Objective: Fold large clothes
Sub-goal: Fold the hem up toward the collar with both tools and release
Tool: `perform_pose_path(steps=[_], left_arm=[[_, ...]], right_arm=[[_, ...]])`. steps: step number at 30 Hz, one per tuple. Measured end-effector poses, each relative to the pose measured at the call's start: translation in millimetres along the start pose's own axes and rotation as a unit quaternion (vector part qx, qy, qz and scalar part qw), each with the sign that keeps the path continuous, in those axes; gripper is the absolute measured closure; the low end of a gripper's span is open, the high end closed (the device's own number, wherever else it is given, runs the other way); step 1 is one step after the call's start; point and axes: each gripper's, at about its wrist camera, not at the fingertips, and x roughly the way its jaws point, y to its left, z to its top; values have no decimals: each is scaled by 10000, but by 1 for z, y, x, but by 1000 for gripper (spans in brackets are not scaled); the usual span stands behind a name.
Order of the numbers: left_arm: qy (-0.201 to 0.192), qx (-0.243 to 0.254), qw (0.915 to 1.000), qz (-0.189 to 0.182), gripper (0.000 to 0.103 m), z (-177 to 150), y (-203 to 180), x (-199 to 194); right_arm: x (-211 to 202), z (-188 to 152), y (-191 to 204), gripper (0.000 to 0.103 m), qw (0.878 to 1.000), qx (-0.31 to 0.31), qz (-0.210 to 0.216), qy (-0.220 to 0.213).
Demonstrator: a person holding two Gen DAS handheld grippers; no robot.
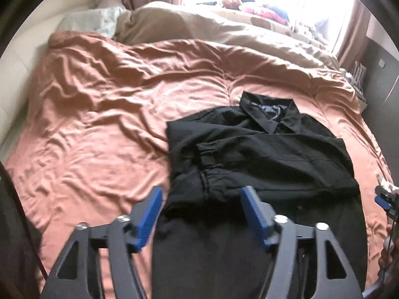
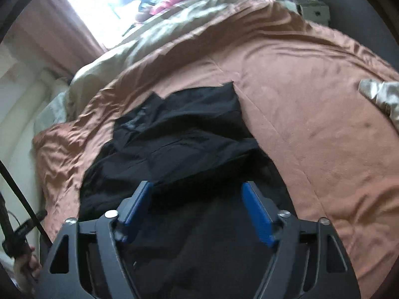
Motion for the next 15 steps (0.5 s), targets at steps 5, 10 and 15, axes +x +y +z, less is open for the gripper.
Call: perform_pose_path(steps=[5,10,15], left_arm=[[-165,-88,9998,-99,11,-19,11,-43],[-341,-10,9994,-75,3,-48,22,-77],[-306,-241,9992,-71,3,-85,45,-99]], right_arm=[[-46,-17,1,27,9998,-193,106,16],[-93,-34,-10,19,9989,-401,208,-149],[-129,-56,-26,10,9981,-596,75,-151]])
